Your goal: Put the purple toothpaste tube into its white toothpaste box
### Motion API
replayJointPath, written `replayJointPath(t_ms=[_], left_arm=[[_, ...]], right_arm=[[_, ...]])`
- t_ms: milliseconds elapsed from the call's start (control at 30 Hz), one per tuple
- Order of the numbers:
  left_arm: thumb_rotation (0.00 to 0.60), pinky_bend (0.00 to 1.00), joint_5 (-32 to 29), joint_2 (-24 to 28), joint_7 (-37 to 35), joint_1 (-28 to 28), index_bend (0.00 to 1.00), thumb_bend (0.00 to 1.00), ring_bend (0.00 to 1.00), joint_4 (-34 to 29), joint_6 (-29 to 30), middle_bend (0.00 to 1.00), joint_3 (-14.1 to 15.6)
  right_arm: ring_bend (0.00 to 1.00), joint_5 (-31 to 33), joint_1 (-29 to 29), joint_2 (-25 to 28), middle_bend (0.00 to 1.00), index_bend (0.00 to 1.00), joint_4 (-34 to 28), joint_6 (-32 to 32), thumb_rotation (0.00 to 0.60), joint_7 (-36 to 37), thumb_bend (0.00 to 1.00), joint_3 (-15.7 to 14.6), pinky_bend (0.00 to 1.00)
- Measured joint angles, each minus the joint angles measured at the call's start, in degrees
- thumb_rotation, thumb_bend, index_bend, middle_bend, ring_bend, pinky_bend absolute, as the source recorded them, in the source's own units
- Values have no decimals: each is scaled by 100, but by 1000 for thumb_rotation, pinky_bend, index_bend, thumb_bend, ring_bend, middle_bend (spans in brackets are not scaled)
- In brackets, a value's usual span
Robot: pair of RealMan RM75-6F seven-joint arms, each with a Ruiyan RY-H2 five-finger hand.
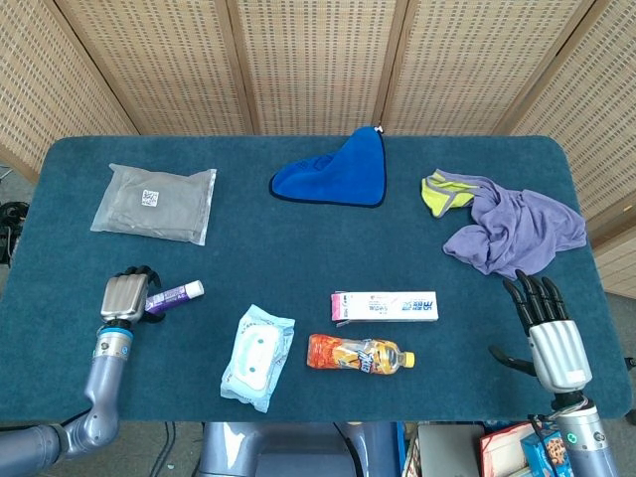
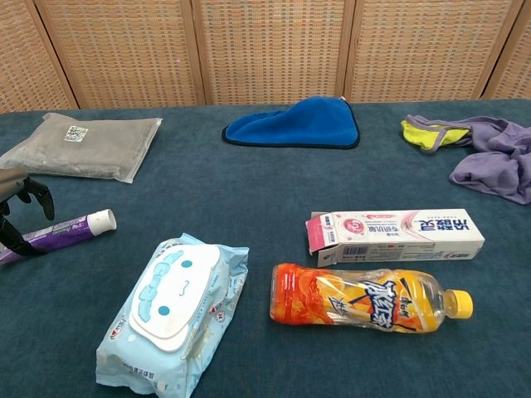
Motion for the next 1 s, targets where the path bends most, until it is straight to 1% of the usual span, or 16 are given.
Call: replayJointPath(t_ms=[233, 433, 533, 700, 1000], left_arm=[[600, 309, -57, -111, 20, -55, 441, 183, 234, 118, -34, 288, 10], [600, 357, 9, -271, -27, -74, 516, 191, 293, 251, 3, 351, 29], [600, 387, 55, -340, -36, -76, 568, 233, 330, 333, 63, 395, 34], [600, 478, 153, -443, -85, -71, 693, 310, 424, 493, 140, 511, 34], [600, 558, 622, -621, -375, -32, 813, 386, 511, 772, 403, 617, 16]], right_arm=[[0, 1, -4, 5, 0, 0, 2, 6, 600, 13, 121, 1, 0], [0, 5, -7, 13, 0, 0, 9, 14, 600, 41, 121, 7, 0], [0, 10, -18, 15, 0, 0, 17, 34, 600, 59, 121, 8, 0], [0, 8, -25, 15, 0, 0, 25, 56, 600, 78, 121, 15, 0], [0, -1, -27, -5, 0, 0, 45, 67, 600, 76, 121, 14, 0]])
